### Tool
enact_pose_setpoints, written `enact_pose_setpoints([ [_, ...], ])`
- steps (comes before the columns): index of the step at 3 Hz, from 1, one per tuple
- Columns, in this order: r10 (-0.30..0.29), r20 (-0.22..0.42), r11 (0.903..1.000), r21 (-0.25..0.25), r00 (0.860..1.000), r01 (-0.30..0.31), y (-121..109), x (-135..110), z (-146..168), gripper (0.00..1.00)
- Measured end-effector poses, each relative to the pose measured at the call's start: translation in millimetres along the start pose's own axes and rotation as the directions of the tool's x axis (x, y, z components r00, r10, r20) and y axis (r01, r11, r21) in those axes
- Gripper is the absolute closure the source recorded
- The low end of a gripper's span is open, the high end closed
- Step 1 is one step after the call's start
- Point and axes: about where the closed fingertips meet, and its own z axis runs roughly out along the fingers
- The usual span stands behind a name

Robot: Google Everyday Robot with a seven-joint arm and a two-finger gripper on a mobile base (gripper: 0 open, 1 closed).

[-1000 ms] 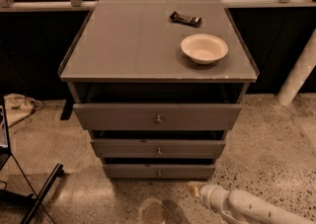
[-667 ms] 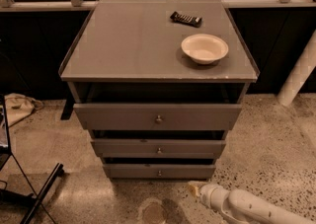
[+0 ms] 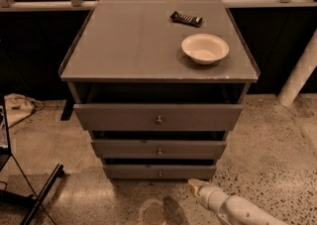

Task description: Open bottom drawer

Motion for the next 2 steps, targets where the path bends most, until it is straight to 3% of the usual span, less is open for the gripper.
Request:
enact_pose_setpoints([
  [1,0.03,0.058,0.9985,0.043,0.998,-0.032,-24.1,6.4,54.9,1.0],
  [2,0.032,0.061,0.9983,0.047,0.998,-0.035,-26.6,5.2,56.8,1.0],
])
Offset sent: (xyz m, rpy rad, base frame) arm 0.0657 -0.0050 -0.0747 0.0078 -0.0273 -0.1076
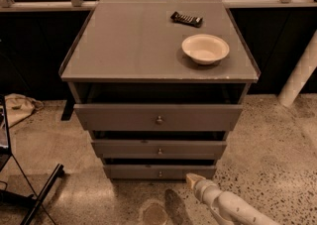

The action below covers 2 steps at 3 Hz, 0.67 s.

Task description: Open bottom drawer

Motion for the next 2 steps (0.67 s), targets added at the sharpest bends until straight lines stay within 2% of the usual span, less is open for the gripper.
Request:
enact_pose_setpoints([
  [1,0.001,0.011,0.9999,0.013,1.0,-0.001,0.3,1.2,3.8,1.0],
  [2,-0.016,0.086,0.9983,0.057,0.996,0.011,-11.8,-7.9,21.7,1.0],
])
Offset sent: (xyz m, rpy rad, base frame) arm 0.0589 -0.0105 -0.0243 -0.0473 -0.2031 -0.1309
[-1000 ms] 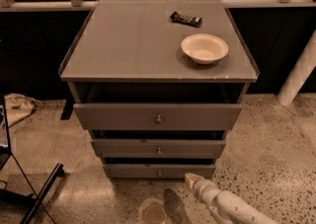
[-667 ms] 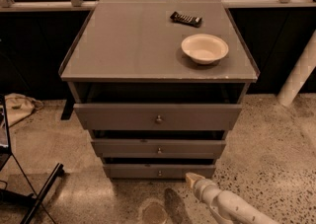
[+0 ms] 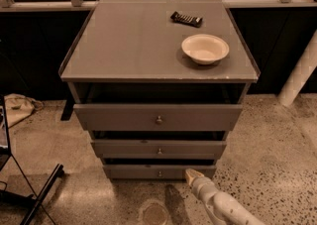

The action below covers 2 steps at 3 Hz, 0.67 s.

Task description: Open bottom drawer

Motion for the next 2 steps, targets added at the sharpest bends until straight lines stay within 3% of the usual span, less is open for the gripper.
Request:
enact_pose_setpoints([
  [1,-0.01,0.059,0.9994,0.033,0.998,0.008,-11.1,-5.5,28.2,1.0],
  [2,0.002,0.074,0.9977,0.067,0.997,-0.007,-24.9,-5.6,51.5,1.0],
])
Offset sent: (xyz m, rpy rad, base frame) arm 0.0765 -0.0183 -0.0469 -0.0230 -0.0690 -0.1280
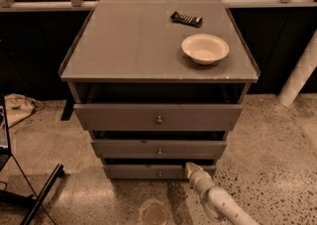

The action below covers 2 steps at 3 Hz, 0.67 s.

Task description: Open bottom drawer

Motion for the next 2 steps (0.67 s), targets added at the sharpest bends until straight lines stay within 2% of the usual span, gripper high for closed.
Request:
enact_pose_setpoints([
  [2,0.015,-0.029,0.998,0.062,0.999,-0.013,-22.1,1.9,59.9,1.0],
])
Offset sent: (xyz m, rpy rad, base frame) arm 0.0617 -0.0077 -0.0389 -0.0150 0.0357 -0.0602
